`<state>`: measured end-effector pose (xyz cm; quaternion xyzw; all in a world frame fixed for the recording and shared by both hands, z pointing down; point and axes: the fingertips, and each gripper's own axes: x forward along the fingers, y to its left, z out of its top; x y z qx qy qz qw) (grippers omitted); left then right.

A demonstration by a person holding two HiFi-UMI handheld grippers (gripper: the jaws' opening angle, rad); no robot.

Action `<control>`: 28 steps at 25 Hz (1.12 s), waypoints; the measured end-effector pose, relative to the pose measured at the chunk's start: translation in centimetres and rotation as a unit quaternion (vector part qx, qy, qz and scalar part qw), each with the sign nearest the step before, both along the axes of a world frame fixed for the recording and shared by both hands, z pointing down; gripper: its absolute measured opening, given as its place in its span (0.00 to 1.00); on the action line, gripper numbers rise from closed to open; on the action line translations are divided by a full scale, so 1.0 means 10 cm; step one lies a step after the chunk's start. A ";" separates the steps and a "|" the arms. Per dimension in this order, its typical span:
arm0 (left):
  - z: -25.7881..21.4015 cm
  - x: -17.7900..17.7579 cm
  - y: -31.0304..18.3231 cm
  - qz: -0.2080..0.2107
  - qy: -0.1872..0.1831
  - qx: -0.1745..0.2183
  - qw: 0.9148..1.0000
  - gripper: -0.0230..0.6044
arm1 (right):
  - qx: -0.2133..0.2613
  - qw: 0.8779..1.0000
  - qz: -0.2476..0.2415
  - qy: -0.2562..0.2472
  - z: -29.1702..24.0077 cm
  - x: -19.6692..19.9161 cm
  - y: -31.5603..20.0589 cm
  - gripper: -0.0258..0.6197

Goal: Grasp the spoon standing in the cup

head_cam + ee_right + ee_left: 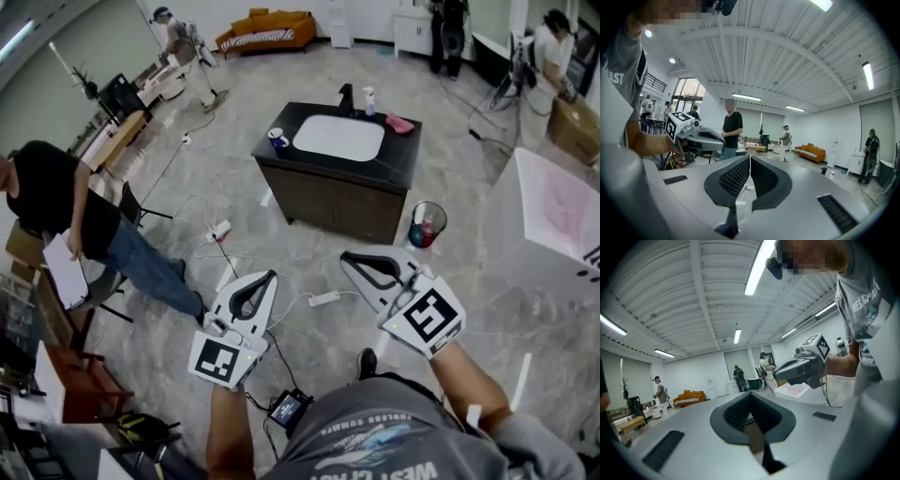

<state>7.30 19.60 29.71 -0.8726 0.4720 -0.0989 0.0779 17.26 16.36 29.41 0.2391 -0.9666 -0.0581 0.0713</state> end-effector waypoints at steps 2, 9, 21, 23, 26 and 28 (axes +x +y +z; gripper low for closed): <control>-0.01 0.07 -0.21 -0.005 -0.004 -0.001 1.000 0.04 | 0.002 1.000 -0.006 -0.003 -0.01 0.06 -0.21 0.09; -0.04 0.29 -0.75 -0.008 -0.019 -0.002 1.000 0.04 | -0.004 1.000 -0.002 -0.015 0.01 0.25 -0.74 0.09; 0.03 0.04 -1.40 -0.004 -0.011 -0.002 1.000 0.04 | -0.017 1.000 0.003 -0.004 0.19 0.03 -1.34 0.09; 0.02 -0.06 -1.53 -0.001 -0.001 0.002 1.000 0.04 | -0.018 1.000 0.008 0.004 0.20 -0.05 -1.47 0.09; 0.07 -0.27 -1.78 0.005 0.009 0.005 1.000 0.04 | -0.020 1.000 0.017 0.011 0.25 -0.24 -1.71 0.09; 0.11 -0.45 -1.97 0.009 0.014 0.003 1.000 0.04 | -0.021 0.999 0.025 0.016 0.29 -0.41 -1.89 0.09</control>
